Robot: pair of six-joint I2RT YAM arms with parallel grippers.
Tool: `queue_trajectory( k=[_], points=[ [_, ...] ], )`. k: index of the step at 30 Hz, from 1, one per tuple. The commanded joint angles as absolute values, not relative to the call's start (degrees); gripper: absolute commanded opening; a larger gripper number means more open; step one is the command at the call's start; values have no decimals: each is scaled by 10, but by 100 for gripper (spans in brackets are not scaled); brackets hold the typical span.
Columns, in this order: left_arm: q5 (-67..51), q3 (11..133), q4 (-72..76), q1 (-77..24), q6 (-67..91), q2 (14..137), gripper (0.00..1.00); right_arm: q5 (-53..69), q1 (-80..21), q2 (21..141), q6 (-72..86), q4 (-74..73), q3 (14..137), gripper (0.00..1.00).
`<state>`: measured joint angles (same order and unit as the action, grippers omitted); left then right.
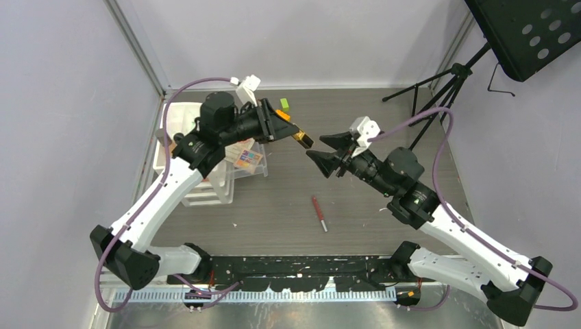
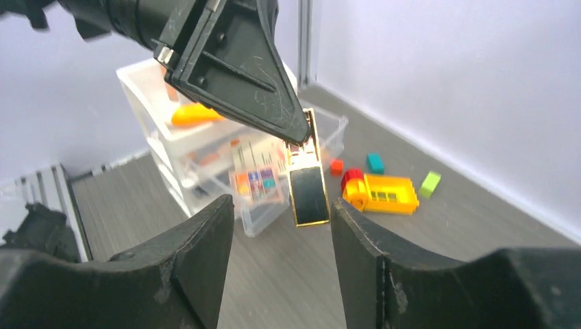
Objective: Organize the makeup
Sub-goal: Place the lipstick in the storage box.
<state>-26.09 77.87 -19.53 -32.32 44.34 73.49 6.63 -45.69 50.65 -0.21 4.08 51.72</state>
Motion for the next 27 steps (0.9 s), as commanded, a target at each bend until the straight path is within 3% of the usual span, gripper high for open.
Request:
queue_trajectory(
  k=[1, 16, 27],
  points=[
    [-244, 742, -30, -310, 541, 677, 0, 62, -459, 489, 3, 257, 459, 59],
    [-77, 595, 317, -310, 849, 619, 0, 97, -459, 605, -32, 516, 501, 68],
    [-57, 578, 417, -310, 962, 631, 0, 87, -459, 656, 24, 610, 553, 68]
  ],
)
